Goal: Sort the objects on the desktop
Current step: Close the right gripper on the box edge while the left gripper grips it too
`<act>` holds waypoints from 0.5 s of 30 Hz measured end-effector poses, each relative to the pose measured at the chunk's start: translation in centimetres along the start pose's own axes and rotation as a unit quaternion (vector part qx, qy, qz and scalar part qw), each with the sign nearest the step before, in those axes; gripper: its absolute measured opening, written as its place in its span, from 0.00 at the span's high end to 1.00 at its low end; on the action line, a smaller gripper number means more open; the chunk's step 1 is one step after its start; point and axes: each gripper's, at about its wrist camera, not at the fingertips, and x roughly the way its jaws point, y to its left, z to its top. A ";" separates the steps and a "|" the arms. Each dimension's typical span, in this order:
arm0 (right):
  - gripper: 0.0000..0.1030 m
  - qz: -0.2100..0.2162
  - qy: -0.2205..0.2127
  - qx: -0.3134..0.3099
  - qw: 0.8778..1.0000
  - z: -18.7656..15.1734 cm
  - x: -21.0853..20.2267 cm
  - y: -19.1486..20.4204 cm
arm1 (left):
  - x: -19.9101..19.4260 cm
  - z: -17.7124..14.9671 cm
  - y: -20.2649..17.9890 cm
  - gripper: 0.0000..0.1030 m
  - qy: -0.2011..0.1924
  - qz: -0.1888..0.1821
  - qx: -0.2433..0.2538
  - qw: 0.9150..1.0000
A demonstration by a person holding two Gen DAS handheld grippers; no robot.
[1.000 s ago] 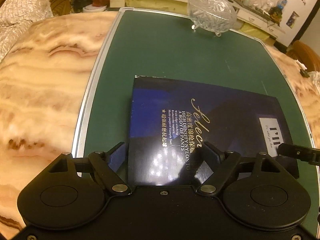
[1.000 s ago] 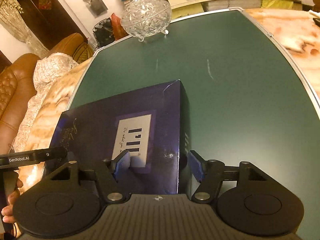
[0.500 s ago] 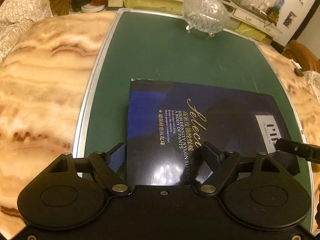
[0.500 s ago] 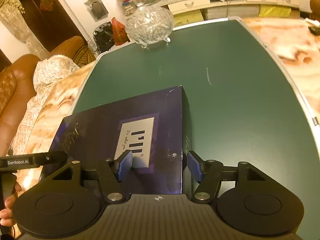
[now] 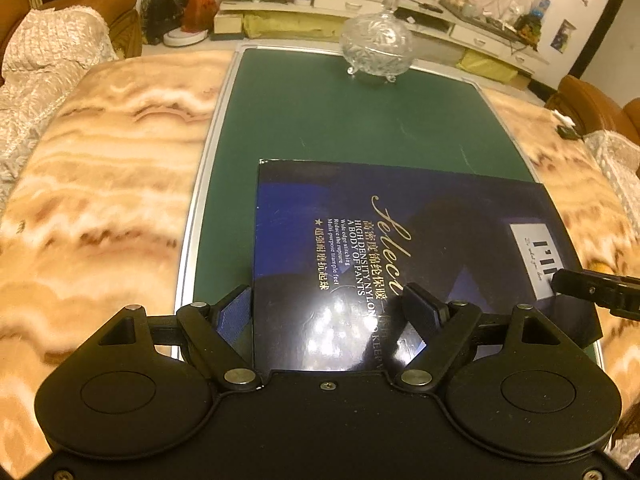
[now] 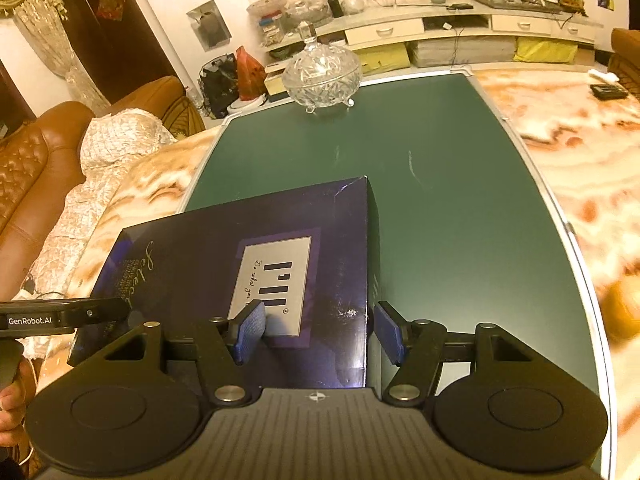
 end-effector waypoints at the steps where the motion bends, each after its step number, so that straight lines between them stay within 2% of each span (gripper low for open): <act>1: 0.37 -0.001 -0.001 0.001 1.000 -0.5 -0.7 0.1 | -0.7 -0.5 -0.3 0.21 0.000 0.000 0.002 1.000; 8: 0.37 -0.005 -0.010 0.006 1.000 -4.4 -5.9 0.6 | -5.0 -5.1 -2.2 0.21 -0.001 0.005 0.021 1.000; 15: 0.37 -0.009 -0.013 0.012 1.000 -8.6 -9.4 0.5 | -7.6 -9.3 -3.0 0.21 0.001 0.005 0.026 1.000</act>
